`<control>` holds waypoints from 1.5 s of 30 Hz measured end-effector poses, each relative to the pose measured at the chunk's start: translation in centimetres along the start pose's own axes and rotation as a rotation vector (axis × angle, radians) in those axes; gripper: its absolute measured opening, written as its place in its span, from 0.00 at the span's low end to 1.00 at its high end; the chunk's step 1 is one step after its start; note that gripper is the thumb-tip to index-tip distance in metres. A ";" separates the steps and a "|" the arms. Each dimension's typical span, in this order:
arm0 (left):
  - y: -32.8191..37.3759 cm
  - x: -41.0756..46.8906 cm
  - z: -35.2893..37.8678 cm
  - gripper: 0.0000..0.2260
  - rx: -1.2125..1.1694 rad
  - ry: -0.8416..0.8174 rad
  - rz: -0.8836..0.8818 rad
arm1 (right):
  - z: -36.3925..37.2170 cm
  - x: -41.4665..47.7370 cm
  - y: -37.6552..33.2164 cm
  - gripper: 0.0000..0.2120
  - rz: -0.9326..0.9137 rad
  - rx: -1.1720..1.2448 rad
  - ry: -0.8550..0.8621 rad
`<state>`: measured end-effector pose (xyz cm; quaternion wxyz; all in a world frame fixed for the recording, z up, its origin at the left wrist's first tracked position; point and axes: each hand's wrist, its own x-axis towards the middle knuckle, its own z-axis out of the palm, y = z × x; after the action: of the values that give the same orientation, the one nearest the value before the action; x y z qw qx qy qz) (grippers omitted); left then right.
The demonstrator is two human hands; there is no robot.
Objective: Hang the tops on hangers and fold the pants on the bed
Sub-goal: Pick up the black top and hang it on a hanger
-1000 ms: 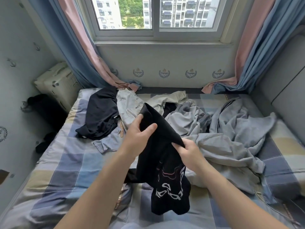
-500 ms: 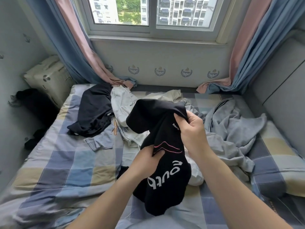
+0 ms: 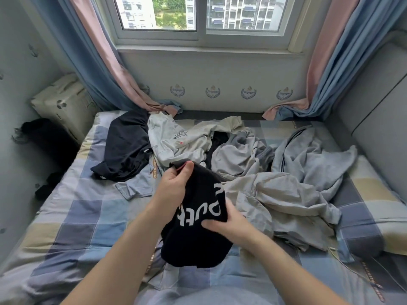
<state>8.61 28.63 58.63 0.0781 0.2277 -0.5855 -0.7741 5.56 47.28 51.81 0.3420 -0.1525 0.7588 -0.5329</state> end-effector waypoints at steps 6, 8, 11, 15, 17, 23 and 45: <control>0.8 0.4 -0.5 0.09 -0.041 -0.051 0.073 | -0.6 0.5 0.4 0.13 -0.075 -0.044 0.193; 0.5 0.3 -1.0 0.08 0.034 -0.110 0.061 | -1.4 0.2 -1.1 0.11 -0.118 0.019 0.205; -0.3 -0.4 -1.3 0.14 0.235 -0.179 -0.048 | -2.2 -0.3 -3.5 0.08 -0.162 0.146 0.275; -2.6 -1.8 -1.0 0.36 0.409 -0.256 -0.173 | -2.7 -0.9 -6.1 0.06 -0.140 0.325 0.344; -3.6 -2.7 -0.5 0.41 0.423 -0.296 -0.188 | -3.0 -1.0 -7.1 0.06 -0.099 0.409 0.381; -6.4 -4.3 0.7 0.30 0.664 -0.301 -0.036 | -4.7 -0.7 -8.8 0.05 -0.020 0.677 0.435; 0.5 -3.4 0.5 0.11 0.381 -0.129 0.115 | 0.0 -1.9 -4.4 0.04 -0.251 -0.008 0.170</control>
<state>11.33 30.27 60.06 0.0399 0.1544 -0.7370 -0.6568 6.34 46.73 56.46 0.2064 -0.2019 0.7622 -0.5794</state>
